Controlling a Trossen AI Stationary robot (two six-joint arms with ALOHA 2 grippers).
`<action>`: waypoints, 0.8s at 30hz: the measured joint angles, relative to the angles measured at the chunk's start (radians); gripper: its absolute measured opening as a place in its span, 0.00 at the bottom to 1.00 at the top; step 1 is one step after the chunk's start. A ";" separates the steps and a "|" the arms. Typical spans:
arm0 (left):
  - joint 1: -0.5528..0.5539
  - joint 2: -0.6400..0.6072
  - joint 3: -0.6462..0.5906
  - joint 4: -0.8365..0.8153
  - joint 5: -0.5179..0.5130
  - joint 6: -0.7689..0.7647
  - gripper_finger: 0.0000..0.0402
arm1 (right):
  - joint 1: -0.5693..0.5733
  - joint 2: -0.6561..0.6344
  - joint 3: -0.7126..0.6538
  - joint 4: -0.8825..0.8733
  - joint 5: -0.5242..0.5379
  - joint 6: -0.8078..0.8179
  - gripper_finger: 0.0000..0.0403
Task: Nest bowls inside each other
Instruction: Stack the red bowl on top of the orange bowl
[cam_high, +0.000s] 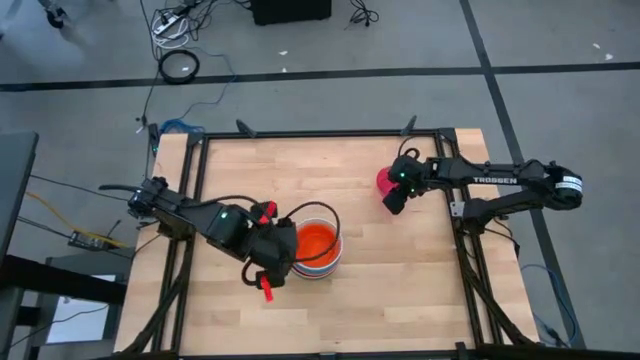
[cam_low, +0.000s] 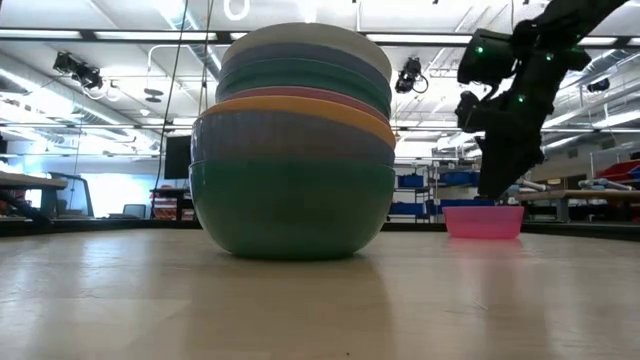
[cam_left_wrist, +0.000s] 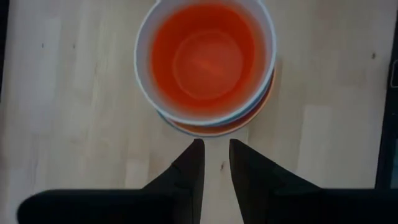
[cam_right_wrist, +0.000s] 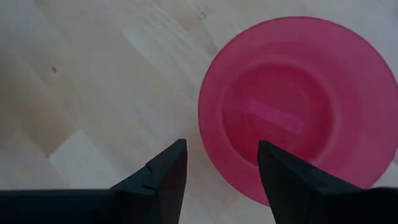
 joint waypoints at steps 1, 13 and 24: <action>-0.005 0.000 0.000 -0.008 -0.003 -0.014 0.21 | 0.000 0.000 -0.008 0.009 0.002 -0.004 0.46; -0.043 0.000 0.000 -0.072 -0.024 -0.101 0.21 | 0.000 0.000 -0.092 0.119 0.003 -0.052 0.45; -0.048 0.000 0.000 -0.072 -0.029 -0.102 0.21 | -0.002 0.000 -0.154 0.221 0.009 -0.059 0.44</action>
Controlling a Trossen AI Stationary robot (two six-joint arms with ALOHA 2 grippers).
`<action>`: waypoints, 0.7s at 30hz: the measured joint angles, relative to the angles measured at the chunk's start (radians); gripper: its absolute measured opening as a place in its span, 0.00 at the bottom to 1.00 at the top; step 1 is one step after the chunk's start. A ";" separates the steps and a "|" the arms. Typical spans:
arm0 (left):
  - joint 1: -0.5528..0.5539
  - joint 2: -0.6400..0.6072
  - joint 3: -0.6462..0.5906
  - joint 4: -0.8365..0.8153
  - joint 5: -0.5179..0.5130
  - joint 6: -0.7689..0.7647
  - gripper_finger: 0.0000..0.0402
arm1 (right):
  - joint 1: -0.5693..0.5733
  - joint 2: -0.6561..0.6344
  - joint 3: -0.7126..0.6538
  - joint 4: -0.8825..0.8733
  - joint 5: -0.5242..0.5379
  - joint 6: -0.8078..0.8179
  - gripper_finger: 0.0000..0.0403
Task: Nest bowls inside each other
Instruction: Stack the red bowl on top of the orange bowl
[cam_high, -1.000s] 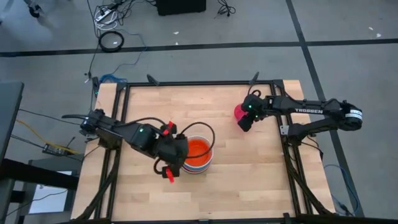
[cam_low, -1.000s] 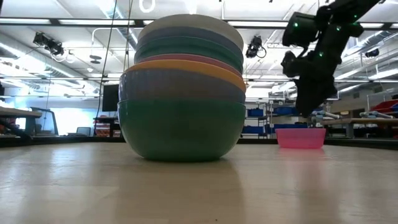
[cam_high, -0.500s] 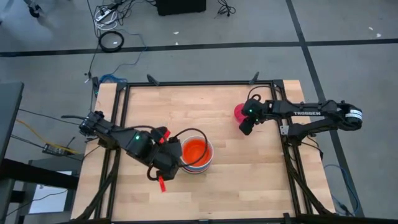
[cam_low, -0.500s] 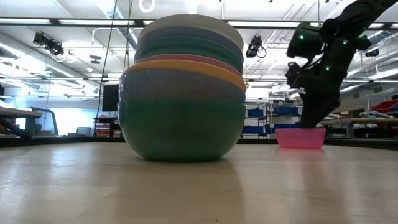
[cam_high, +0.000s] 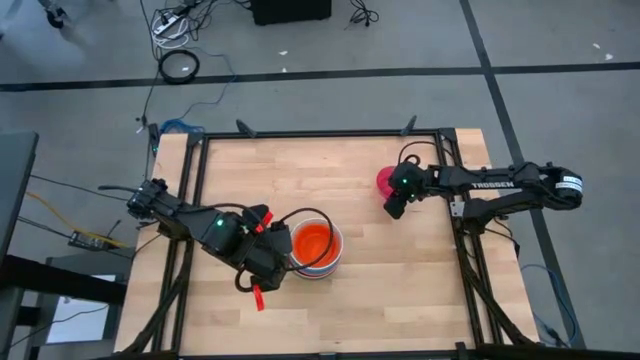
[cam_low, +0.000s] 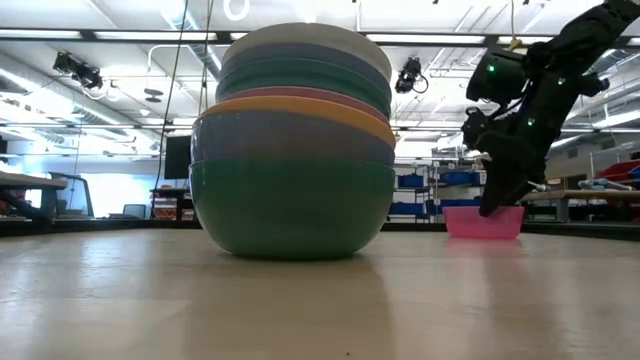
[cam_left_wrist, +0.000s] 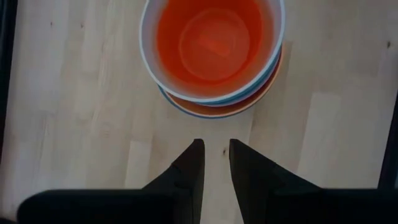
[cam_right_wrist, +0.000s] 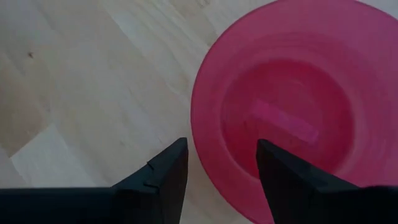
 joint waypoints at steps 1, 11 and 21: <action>0.000 0.000 0.000 0.000 0.000 0.000 0.21 | 0.000 0.000 -0.006 0.013 0.000 0.000 0.43; 0.000 0.000 0.000 0.000 -0.002 0.000 0.21 | -0.006 0.000 -0.070 0.069 -0.050 0.030 0.08; 0.000 0.000 -0.001 0.001 -0.025 0.003 0.21 | 0.076 -0.046 -0.009 0.117 -0.069 0.025 0.00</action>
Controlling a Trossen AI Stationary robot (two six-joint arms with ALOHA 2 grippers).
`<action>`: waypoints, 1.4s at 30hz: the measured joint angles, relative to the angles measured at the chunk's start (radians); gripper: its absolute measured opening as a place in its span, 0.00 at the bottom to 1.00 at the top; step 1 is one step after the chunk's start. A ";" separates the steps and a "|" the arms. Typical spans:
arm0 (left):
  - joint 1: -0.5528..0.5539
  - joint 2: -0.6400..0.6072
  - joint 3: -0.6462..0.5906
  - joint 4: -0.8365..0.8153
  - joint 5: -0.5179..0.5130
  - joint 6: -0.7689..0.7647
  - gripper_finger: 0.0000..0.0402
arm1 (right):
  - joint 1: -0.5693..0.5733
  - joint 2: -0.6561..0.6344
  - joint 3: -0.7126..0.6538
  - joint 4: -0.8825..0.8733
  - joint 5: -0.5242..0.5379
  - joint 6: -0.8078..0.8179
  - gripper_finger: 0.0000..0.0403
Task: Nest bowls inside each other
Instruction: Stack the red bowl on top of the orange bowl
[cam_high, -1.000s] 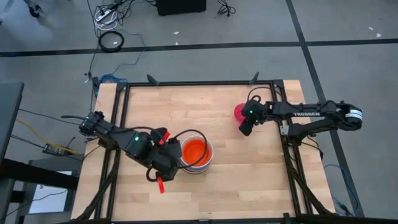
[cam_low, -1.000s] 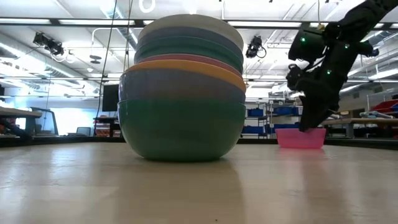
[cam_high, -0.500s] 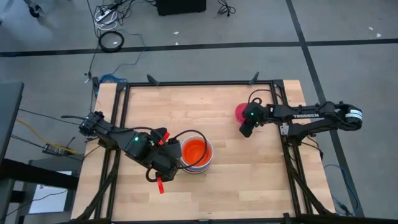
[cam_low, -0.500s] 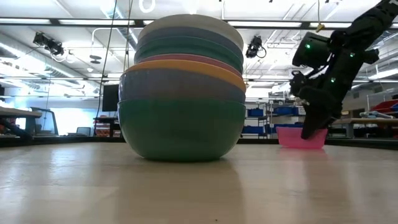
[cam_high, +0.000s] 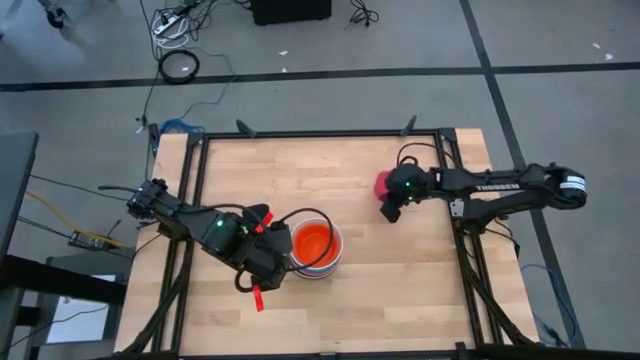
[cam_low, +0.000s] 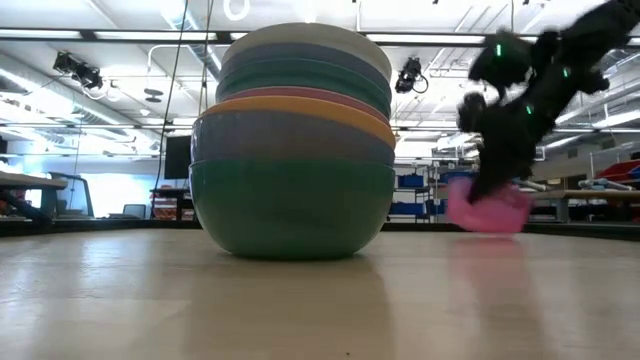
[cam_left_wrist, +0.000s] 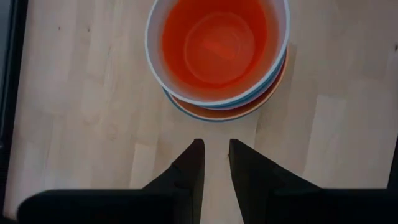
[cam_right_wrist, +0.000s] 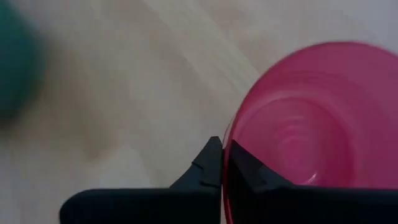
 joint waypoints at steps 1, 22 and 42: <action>0.000 0.000 0.000 0.000 -0.001 -0.001 0.21 | 0.025 -0.008 0.029 0.007 0.001 -0.002 0.00; -0.023 -0.016 0.000 0.000 -0.039 -0.024 0.21 | 0.536 0.431 0.798 -0.078 0.009 -0.120 0.00; -0.105 -0.080 0.000 -0.001 -0.128 -0.078 0.21 | 0.553 0.622 0.952 -0.212 -0.026 -0.139 0.00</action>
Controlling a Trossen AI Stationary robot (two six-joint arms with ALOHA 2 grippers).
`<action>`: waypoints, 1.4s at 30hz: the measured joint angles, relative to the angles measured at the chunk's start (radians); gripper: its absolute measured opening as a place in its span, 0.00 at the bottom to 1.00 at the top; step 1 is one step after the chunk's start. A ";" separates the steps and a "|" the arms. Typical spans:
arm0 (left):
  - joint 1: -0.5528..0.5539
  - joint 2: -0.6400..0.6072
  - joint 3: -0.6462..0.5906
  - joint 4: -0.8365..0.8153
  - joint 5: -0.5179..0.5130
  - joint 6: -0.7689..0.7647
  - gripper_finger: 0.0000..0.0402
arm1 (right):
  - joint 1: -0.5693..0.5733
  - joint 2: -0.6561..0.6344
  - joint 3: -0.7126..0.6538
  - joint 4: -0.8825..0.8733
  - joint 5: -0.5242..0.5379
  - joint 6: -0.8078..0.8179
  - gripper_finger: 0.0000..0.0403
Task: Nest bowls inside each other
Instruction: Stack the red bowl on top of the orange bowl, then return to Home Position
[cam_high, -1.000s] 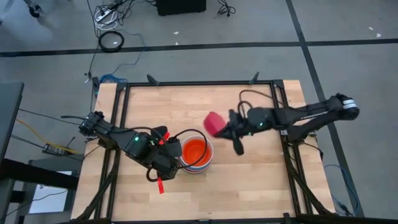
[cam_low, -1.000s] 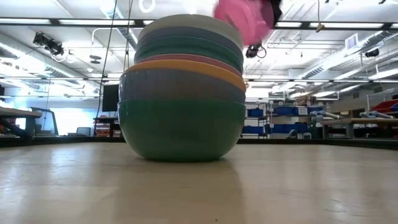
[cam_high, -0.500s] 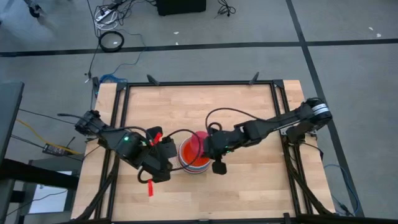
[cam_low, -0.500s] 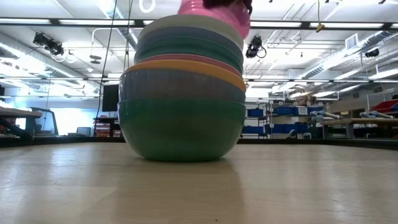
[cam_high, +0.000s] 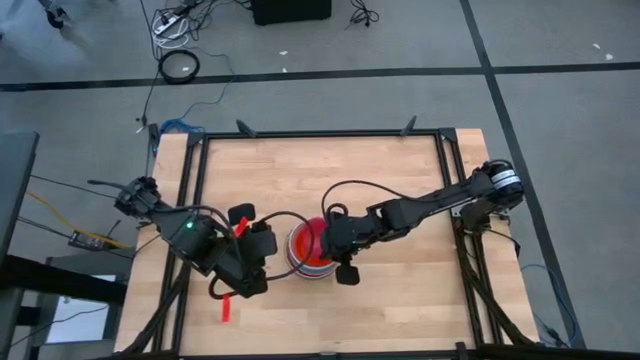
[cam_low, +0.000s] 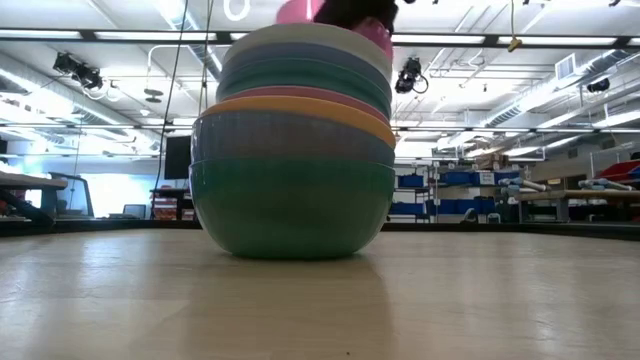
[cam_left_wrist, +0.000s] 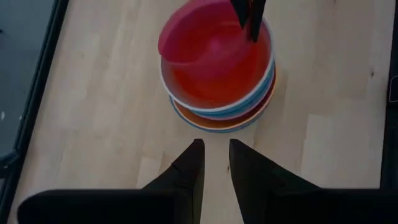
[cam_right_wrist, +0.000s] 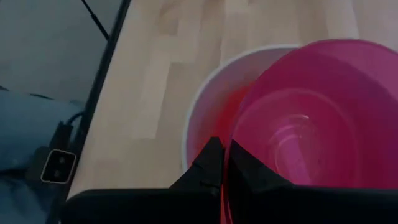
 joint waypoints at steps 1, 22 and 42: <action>0.000 0.000 0.000 0.000 -0.004 0.000 0.21 | 0.000 0.007 0.000 0.007 -0.001 0.000 0.00; -0.005 0.000 0.000 0.000 -0.032 0.005 0.21 | 0.006 0.010 0.000 0.045 -0.026 0.043 0.42; -0.181 -0.153 0.000 0.072 -0.602 0.190 0.21 | 0.124 -0.422 -0.001 0.081 -0.037 -0.242 0.40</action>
